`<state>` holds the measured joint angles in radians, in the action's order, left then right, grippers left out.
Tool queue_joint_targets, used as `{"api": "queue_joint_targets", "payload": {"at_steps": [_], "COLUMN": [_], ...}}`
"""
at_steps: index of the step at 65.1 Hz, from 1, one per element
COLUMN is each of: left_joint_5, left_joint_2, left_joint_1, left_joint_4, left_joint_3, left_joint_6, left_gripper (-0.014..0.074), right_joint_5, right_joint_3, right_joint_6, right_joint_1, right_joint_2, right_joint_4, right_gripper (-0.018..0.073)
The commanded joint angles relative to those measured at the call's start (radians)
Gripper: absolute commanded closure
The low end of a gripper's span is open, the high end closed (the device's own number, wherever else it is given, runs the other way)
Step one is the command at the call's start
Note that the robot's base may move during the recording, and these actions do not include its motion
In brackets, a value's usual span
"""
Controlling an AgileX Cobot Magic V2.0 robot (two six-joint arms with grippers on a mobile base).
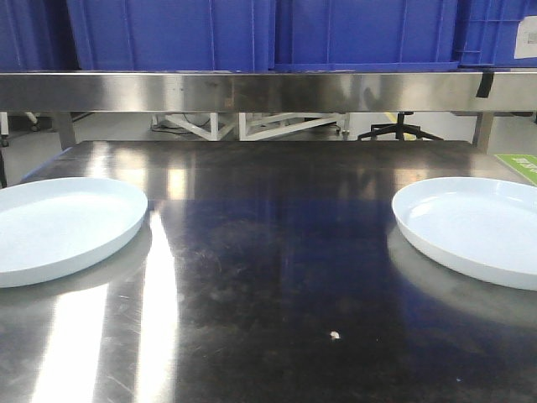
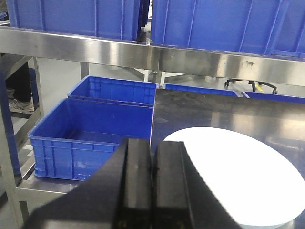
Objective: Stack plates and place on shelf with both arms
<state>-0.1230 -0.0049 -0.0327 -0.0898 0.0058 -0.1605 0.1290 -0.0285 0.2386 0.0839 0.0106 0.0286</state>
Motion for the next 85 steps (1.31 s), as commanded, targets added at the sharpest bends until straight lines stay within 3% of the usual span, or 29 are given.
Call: {"api": "queue_joint_targets", "payload": {"at_steps": [1, 16, 25, 30, 42, 72, 85], "left_joint_5": [0.081, -0.258, -0.483, -0.540, -0.549, -0.450, -0.487], "left_joint_2": [0.003, 0.328, 0.627, 0.755, 0.921, 0.933, 0.935], "left_joint_1": [-0.006, -0.006, -0.070, -0.100, -0.105, -0.105, -0.105], "left_joint_4": [-0.011, -0.057, -0.120, -0.149, -0.138, -0.127, -0.127], "left_joint_3": [-0.048, -0.461, -0.739, -0.836, -0.946, -0.950, -0.950], "left_joint_6": [0.000, 0.000, 0.000, 0.000, 0.000, 0.004, 0.004], "left_gripper": [0.0513, 0.0513, 0.0513, 0.0513, 0.0513, 0.0513, 0.0513], "right_joint_5": [-0.090, -0.090, -0.090, -0.090, -0.090, -0.090, -0.090], "right_joint_3": [0.000, 0.000, 0.000, 0.000, 0.000, 0.000, 0.000], "right_joint_6": [-0.010, -0.010, -0.010, -0.010, -0.010, -0.010, -0.010], "right_joint_1": [0.005, 0.005, 0.005, 0.005, 0.005, 0.005, 0.005], "right_joint_2": [0.019, 0.019, 0.019, 0.019, 0.019, 0.019, 0.019], "right_joint_4": [0.002, 0.002, 0.002, 0.002, 0.002, 0.002, 0.002], "right_gripper": [0.0511, 0.0511, 0.0511, 0.0511, 0.0511, 0.0511, 0.0511]}}
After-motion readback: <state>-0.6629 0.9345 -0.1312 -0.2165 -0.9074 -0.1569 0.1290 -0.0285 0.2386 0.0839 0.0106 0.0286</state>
